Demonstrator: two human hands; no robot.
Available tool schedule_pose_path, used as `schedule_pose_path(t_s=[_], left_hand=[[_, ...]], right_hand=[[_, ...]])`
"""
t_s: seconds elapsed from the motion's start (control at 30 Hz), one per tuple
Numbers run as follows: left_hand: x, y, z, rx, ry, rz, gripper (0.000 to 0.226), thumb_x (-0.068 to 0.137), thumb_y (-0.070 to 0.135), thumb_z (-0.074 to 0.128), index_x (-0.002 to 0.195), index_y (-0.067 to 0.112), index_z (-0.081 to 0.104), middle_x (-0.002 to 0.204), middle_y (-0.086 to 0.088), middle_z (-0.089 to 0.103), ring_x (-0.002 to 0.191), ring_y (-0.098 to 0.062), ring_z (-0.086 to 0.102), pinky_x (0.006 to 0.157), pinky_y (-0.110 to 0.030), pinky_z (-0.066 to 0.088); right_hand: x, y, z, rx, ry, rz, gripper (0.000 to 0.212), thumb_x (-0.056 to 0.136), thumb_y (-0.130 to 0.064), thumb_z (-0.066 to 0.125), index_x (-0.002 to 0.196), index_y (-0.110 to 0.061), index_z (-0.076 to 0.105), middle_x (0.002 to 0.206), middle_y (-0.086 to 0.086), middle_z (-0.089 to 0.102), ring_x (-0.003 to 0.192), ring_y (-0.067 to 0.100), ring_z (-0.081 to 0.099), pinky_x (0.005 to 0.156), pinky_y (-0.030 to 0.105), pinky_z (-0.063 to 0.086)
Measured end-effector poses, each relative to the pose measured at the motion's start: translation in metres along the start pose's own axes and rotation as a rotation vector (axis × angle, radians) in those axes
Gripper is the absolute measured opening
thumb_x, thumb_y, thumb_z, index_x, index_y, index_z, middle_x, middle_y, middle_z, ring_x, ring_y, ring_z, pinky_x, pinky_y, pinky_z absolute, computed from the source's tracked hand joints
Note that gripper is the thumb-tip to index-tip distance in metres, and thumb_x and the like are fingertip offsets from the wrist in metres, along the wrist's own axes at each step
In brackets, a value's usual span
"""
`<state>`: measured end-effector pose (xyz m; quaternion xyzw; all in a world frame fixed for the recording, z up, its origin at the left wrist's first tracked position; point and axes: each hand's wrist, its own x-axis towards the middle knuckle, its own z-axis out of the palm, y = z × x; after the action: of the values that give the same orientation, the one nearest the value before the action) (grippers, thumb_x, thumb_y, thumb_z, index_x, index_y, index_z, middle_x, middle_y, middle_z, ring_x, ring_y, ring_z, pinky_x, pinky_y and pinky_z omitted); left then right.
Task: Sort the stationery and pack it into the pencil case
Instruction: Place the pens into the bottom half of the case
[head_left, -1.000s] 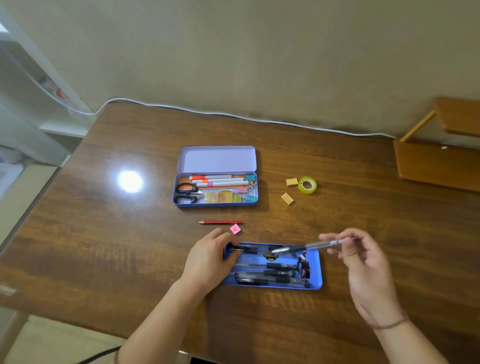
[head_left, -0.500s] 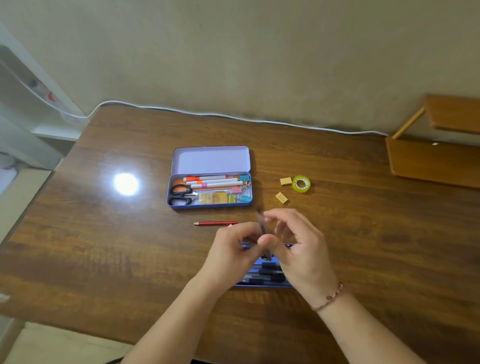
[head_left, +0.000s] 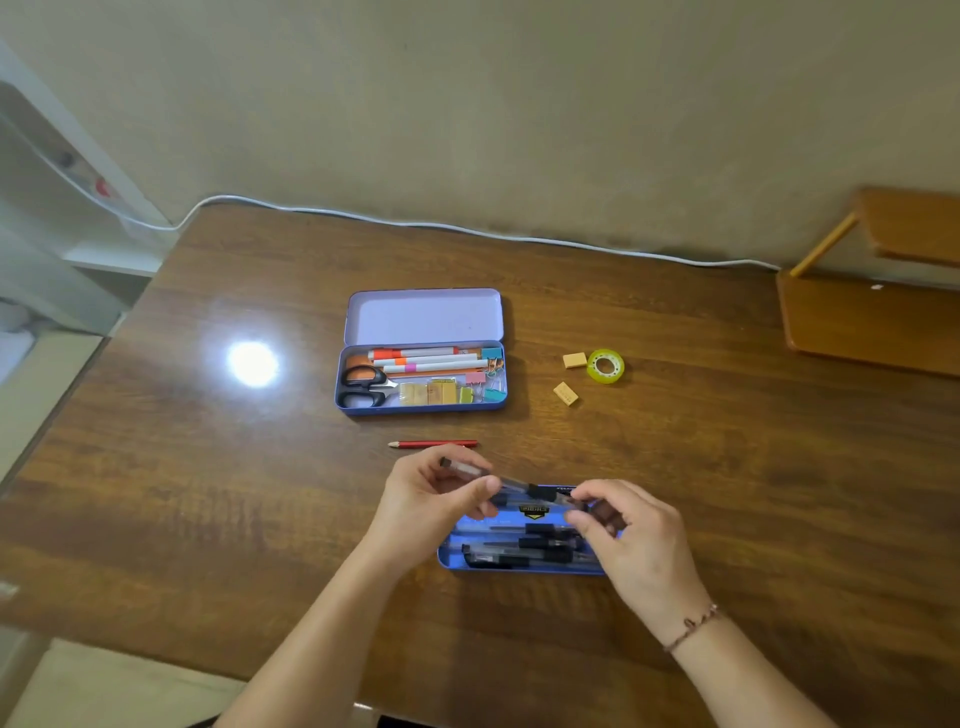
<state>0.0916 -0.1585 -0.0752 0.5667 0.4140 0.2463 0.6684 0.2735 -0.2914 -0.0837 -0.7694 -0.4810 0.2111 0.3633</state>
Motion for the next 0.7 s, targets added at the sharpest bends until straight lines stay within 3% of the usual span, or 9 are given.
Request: schedule_pose_path(t_s=[0.07, 0.2, 0.33, 0.43, 0.63, 0.7], left_hand=[[0.001, -0.001, -0.003, 0.014, -0.047, -0.032, 0.01, 0.082, -0.001, 0.073, 0.09, 0.001, 0.067, 0.073, -0.018, 0.071, 0.067, -0.028, 0.07, 0.069, -0.037, 0.059], [0.003, -0.005, -0.004, 0.063, -0.07, -0.061, 0.012, 0.082, 0.001, 0.075, 0.09, 0.008, 0.069, 0.077, -0.013, 0.073, 0.073, -0.03, 0.07, 0.071, -0.04, 0.057], [0.006, -0.019, -0.015, 0.491, -0.066, 0.156, 0.015, 0.079, 0.015, 0.079, 0.085, 0.026, 0.071, 0.09, 0.008, 0.068, 0.089, -0.014, 0.064, 0.08, -0.034, 0.056], [0.006, -0.027, -0.02, 0.801, -0.071, 0.29, 0.018, 0.079, 0.023, 0.079, 0.094, 0.03, 0.071, 0.105, 0.019, 0.061, 0.107, -0.001, 0.051, 0.093, -0.023, 0.045], [0.01, -0.04, -0.016, 0.972, -0.088, 0.354, 0.023, 0.078, 0.03, 0.079, 0.1, 0.03, 0.072, 0.108, 0.015, 0.063, 0.107, -0.012, 0.052, 0.092, -0.039, 0.044], [0.012, -0.041, -0.014, 1.008, -0.086, 0.349, 0.024, 0.079, 0.032, 0.078, 0.102, 0.03, 0.072, 0.109, 0.014, 0.064, 0.107, -0.013, 0.052, 0.092, -0.038, 0.043]], right_hand=[[-0.001, 0.0, 0.0, 0.067, -0.02, 0.04, 0.021, 0.073, -0.011, 0.08, 0.084, -0.026, 0.07, 0.079, -0.015, 0.063, 0.072, 0.009, 0.06, 0.061, 0.012, 0.046], [0.005, 0.004, 0.004, 0.089, -0.04, 0.068, 0.022, 0.076, -0.008, 0.076, 0.088, -0.025, 0.072, 0.088, -0.015, 0.065, 0.081, 0.005, 0.061, 0.069, 0.008, 0.046], [0.004, 0.017, 0.006, -0.097, -0.107, 0.008, 0.015, 0.082, -0.008, 0.07, 0.094, -0.015, 0.074, 0.089, -0.012, 0.06, 0.084, -0.002, 0.057, 0.075, 0.004, 0.043], [0.001, 0.022, 0.009, -0.164, -0.14, -0.006, 0.012, 0.085, -0.012, 0.067, 0.096, -0.015, 0.073, 0.089, -0.011, 0.056, 0.082, -0.002, 0.055, 0.072, 0.004, 0.042], [0.005, 0.018, 0.017, -0.161, -0.132, 0.042, 0.012, 0.085, -0.015, 0.068, 0.096, -0.018, 0.07, 0.088, -0.014, 0.053, 0.07, 0.002, 0.054, 0.066, 0.008, 0.043], [0.007, 0.018, 0.014, -0.187, -0.123, 0.062, 0.014, 0.085, -0.018, 0.068, 0.099, -0.018, 0.068, 0.09, -0.013, 0.052, 0.07, 0.003, 0.053, 0.069, 0.011, 0.045]])
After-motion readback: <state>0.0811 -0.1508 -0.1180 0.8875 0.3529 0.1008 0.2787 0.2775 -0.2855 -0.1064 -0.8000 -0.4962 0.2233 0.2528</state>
